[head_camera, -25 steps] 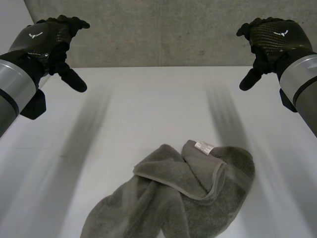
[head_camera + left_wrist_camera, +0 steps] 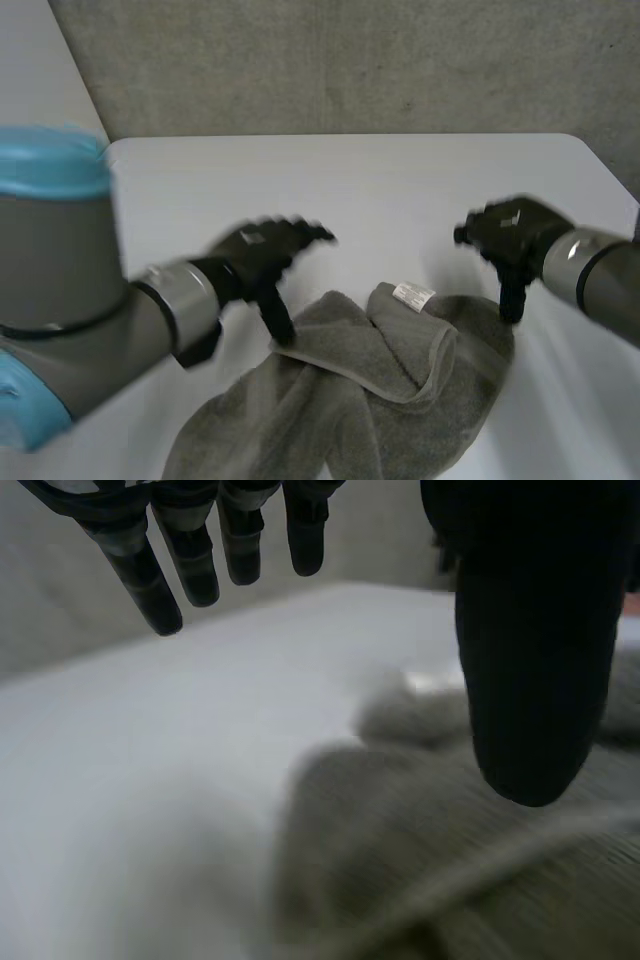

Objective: Fold the towel.

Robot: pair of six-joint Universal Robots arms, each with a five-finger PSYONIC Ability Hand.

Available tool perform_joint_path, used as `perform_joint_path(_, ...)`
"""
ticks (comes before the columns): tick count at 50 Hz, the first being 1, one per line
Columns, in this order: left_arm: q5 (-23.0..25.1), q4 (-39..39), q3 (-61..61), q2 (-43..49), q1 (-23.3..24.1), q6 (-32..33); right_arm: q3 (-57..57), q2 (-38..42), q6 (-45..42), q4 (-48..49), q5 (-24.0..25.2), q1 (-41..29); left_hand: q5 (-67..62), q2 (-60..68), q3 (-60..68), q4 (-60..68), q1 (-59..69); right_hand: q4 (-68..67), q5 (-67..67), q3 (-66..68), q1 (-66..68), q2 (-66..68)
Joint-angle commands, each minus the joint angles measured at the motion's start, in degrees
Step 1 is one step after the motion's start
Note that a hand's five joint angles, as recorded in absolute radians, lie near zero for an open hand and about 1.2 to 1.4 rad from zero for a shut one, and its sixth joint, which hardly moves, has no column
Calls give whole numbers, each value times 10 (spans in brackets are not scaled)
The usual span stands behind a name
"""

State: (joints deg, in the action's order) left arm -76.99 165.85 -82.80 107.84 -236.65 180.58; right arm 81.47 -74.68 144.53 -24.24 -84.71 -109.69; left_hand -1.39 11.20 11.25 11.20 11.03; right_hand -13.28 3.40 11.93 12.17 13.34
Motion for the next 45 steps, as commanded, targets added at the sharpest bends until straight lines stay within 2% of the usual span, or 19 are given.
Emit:
perform_joint_path(1, -4, 0, -14, 64, 47, 26, 90, 53, 8, 60, 85, 27, -94, 96, 95, 96, 97, 33, -34, -19, -22, -33)
perform_joint_path(5, -34, 27, -12, 108, 48, 60, 110, 79, 18, 112, 111, 27, -228, 230, 230, 230, 232, 30, -31, -17, -19, -31)
perform_joint_path(6, -34, 27, -12, 108, 48, 60, 113, 94, 27, 139, 111, 26, -229, 231, 230, 231, 232, -33, 32, 46, 44, 32)
perform_joint_path(7, -51, 39, -10, 119, 50, 73, 113, 108, 30, 159, 108, 23, -329, 331, 330, 331, 332, -127, 126, 140, 138, 126)
perform_joint_path(8, -68, 53, -8, 120, 51, 86, 113, 108, 30, 159, 108, 23, -448, 450, 449, 450, 452, -128, 127, 141, 139, 127)
perform_joint_path(9, -69, 53, -8, 120, 51, 86, 108, 123, 31, 175, 104, 21, -449, 451, 451, 451, 453, -284, 283, 298, 295, 284)
perform_joint_path(10, -86, 71, -4, 123, 49, 100, 108, 124, 31, 175, 103, 21, -562, 564, 564, 564, 566, -286, 285, 299, 297, 285)
perform_joint_path(11, -86, 71, -4, 123, 49, 100, 101, 135, 31, 186, 99, 20, -564, 565, 565, 565, 567, -502, 501, 516, 514, 502)
perform_joint_path(12, -100, 96, 2, 122, 46, 110, 89, 138, 33, 199, 91, 20, -685, 687, 686, 687, 688, -666, 664, 679, 677, 665)
perform_joint_path(19, -150, 253, 47, 87, 40, 143, 14, 98, 37, 317, 27, 18, -686, 688, 687, 688, 690, -667, 666, 681, 678, 667)
perform_joint_path(21, -156, 353, 74, 44, 16, 165, 0, 80, 47, 365, 8, 17, -686, 688, 687, 688, 690, -667, 666, 681, 678, 667)
perform_joint_path(22, -156, 353, 74, 44, 15, 166, -5, 61, 72, 434, -8, 13, -686, 688, 687, 688, 690, -667, 666, 681, 678, 667)
perform_joint_path(23, -157, 412, 83, 25, -4, 173, -4, 40, 105, 519, -22, 6, -686, 688, 687, 688, 690, -667, 666, 681, 678, 667)
perform_joint_path(24, -160, 472, 89, 8, -24, 180, -4, 40, 105, 520, -22, 6, -686, 688, 687, 688, 690, -667, 666, 681, 678, 667)
perform_joint_path(25, -160, 473, 89, 8, -24, 180, -2, 24, 132, 598, -30, 3, -686, 688, 687, 688, 690, -667, 666, 681, 678, 667)
perform_joint_path(28, -160, 555, 89, -20, -56, 175, -1, -9, 162, 666, -38, -3, -686, 688, 687, 688, 690, -667, 666, 681, 678, 667)
perform_joint_path(34, -154, 536, 49, -27, -66, 175, -12, -7, 162, 589, -30, -3, -686, 688, 687, 688, 690, -667, 666, 681, 678, 667)
perform_joint_path(39, -154, 498, -8, -22, -71, 175, -17, 48, 147, 455, 5, -31, -686, 688, 687, 688, 690, -667, 666, 681, 678, 667)
perform_joint_path(45, -150, 440, -89, 18, -79, 177, -9, 96, 93, 369, 18, -29, -686, 688, 687, 688, 690, -667, 666, 681, 678, 667)
